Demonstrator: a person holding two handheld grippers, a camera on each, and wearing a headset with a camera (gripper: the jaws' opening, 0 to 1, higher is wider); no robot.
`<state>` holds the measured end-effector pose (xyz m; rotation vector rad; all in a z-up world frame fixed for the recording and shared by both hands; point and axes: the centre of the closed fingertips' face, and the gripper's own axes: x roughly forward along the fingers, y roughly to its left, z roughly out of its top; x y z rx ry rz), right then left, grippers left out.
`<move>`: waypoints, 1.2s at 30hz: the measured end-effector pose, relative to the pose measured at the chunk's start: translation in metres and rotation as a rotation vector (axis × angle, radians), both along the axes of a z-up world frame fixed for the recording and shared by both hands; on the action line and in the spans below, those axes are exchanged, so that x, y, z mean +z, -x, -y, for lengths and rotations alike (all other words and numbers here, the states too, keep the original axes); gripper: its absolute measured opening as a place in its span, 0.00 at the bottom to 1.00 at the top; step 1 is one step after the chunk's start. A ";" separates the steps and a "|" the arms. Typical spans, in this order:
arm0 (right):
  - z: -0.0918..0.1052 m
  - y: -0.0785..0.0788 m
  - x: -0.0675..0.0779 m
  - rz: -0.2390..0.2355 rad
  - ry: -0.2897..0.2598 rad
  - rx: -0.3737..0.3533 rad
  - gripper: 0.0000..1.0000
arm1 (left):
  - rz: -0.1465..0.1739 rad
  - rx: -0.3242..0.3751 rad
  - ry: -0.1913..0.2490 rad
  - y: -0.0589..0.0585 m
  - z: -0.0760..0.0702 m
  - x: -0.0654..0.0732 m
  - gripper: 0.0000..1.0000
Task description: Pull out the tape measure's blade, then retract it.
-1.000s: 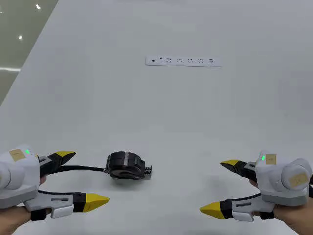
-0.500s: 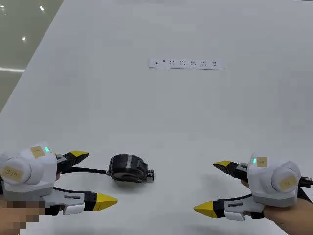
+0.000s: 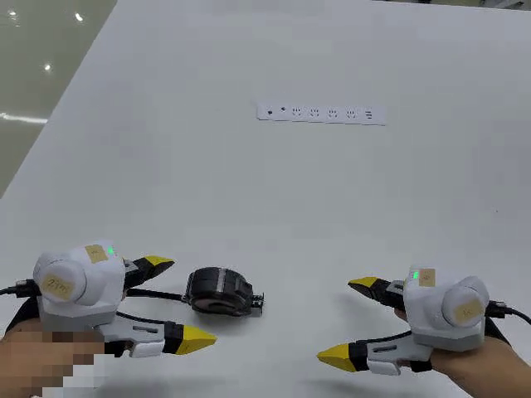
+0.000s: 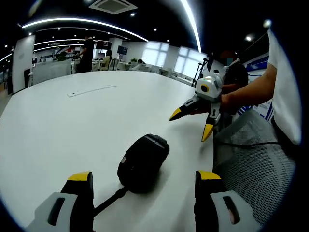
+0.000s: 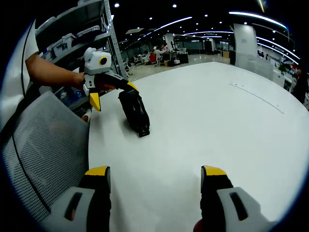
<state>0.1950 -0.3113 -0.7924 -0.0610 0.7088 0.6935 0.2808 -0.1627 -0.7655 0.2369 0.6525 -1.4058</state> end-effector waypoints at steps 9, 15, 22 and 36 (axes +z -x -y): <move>-0.012 -0.008 -0.008 -0.006 -0.010 0.031 0.74 | 0.029 -0.063 -0.028 -0.002 0.005 -0.007 0.76; -0.020 -0.012 -0.011 -0.006 -0.013 0.054 0.72 | 0.037 -0.097 -0.036 -0.003 0.008 -0.009 0.69; -0.028 -0.018 -0.015 -0.005 -0.019 0.077 0.69 | 0.034 -0.128 -0.045 -0.003 0.011 -0.011 0.63; -0.038 -0.027 -0.013 0.007 -0.030 0.110 0.64 | 0.055 -0.180 -0.068 -0.001 0.014 -0.018 0.50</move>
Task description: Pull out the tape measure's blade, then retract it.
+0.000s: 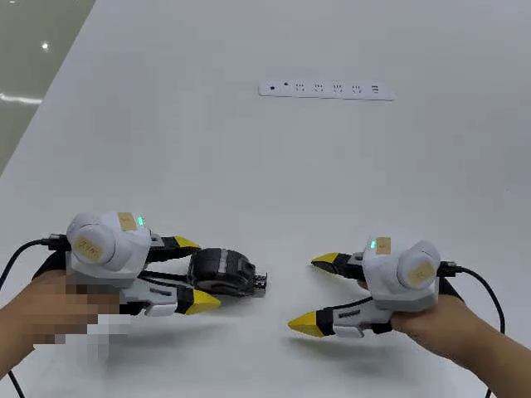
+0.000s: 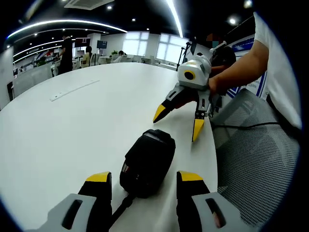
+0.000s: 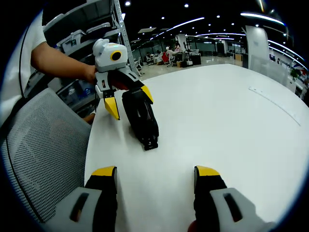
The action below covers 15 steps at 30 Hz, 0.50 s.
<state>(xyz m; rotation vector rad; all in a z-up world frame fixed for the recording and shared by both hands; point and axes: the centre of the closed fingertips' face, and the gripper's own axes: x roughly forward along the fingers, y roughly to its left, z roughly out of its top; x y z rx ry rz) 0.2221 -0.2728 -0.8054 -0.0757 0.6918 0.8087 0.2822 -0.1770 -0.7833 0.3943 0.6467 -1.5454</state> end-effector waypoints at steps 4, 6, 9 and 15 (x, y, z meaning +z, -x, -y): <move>-0.004 -0.001 0.002 0.004 -0.005 0.010 0.62 | 0.009 -0.010 -0.002 -0.001 0.001 0.000 0.47; -0.004 -0.002 0.001 0.009 -0.001 0.014 0.61 | 0.007 -0.008 -0.005 -0.002 0.002 -0.001 0.46; -0.007 -0.004 0.003 0.013 -0.016 0.008 0.60 | 0.012 -0.025 -0.005 0.000 0.003 -0.001 0.45; -0.009 -0.006 0.002 0.014 -0.018 0.013 0.57 | 0.016 -0.049 -0.010 0.001 0.005 -0.002 0.40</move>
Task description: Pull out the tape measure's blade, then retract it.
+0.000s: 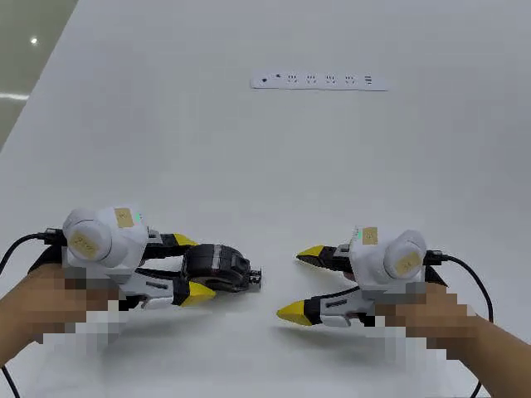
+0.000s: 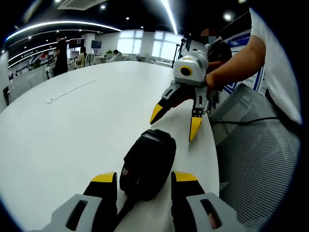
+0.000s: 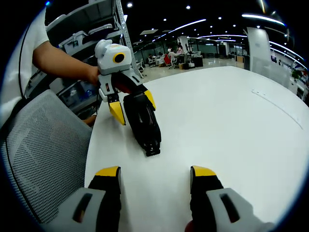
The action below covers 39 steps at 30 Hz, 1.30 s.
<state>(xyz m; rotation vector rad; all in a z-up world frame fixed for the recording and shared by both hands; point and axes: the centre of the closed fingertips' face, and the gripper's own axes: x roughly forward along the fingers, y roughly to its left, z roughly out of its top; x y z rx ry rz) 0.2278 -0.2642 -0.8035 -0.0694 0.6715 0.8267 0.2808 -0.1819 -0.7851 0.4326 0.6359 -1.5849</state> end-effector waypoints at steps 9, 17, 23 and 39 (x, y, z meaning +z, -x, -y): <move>-0.006 -0.004 0.003 0.018 -0.012 0.015 0.49 | 0.009 -0.016 -0.011 -0.002 0.001 -0.003 0.34; -0.012 -0.009 0.001 0.030 -0.014 0.039 0.44 | 0.014 -0.025 -0.018 -0.002 0.001 -0.003 0.33; -0.018 -0.014 0.000 0.044 -0.015 0.057 0.41 | 0.010 -0.034 -0.029 -0.001 0.001 -0.003 0.33; -0.033 -0.025 -0.006 0.077 0.004 0.112 0.31 | 0.011 -0.043 -0.035 -0.002 0.001 -0.004 0.33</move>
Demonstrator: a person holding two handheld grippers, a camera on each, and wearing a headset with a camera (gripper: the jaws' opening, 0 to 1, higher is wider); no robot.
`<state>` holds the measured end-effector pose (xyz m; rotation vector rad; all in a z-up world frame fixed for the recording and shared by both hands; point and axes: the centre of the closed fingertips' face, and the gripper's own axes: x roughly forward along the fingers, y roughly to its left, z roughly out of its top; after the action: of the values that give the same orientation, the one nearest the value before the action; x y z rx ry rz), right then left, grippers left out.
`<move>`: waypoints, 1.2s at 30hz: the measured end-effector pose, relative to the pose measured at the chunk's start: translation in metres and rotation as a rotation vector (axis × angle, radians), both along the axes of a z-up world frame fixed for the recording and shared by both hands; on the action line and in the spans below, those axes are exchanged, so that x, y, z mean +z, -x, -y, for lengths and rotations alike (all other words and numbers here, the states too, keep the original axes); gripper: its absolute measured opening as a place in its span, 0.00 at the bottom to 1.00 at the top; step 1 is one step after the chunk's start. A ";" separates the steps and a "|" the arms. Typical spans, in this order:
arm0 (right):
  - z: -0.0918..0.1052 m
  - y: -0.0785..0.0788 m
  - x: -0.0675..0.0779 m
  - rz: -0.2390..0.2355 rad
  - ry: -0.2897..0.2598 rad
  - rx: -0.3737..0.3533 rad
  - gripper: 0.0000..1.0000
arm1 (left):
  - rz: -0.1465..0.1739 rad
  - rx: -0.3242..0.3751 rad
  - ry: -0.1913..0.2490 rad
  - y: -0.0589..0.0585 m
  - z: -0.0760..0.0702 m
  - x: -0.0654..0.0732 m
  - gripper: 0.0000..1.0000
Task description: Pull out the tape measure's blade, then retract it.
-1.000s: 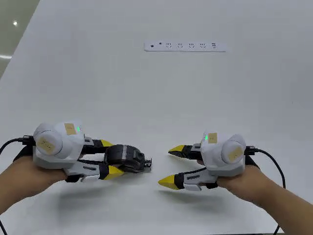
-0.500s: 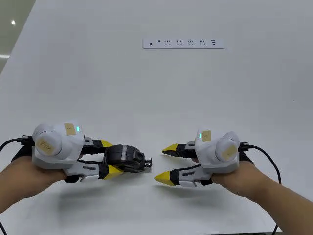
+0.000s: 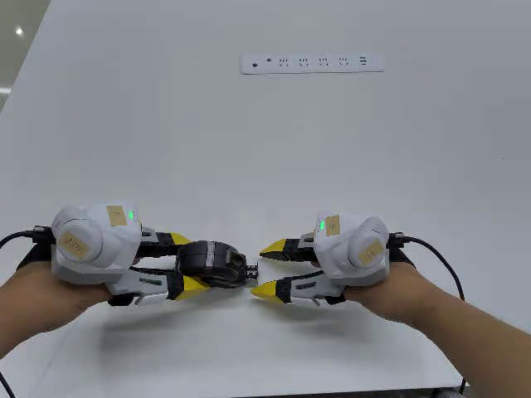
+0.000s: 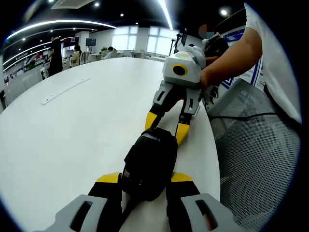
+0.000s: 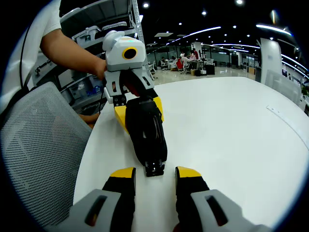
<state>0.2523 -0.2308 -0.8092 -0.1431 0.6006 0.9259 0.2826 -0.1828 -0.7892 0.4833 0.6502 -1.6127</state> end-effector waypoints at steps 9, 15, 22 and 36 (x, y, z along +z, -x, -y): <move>-0.003 -0.002 -0.004 0.013 0.007 0.013 0.27 | 0.000 -0.002 0.000 0.000 0.000 0.000 0.33; -0.007 -0.003 -0.005 0.020 0.006 0.031 0.24 | 0.003 -0.006 -0.001 0.000 0.000 0.000 0.33; -0.008 -0.002 -0.007 0.033 0.027 0.052 0.15 | 0.008 -0.013 -0.006 0.000 0.000 0.000 0.32; -0.011 -0.003 -0.008 0.055 0.046 0.092 0.15 | 0.021 -0.023 -0.014 0.000 -0.001 0.000 0.32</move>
<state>0.2556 -0.2202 -0.8169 -0.2379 0.5680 0.9939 0.2831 -0.1822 -0.7895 0.5186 0.6427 -1.6239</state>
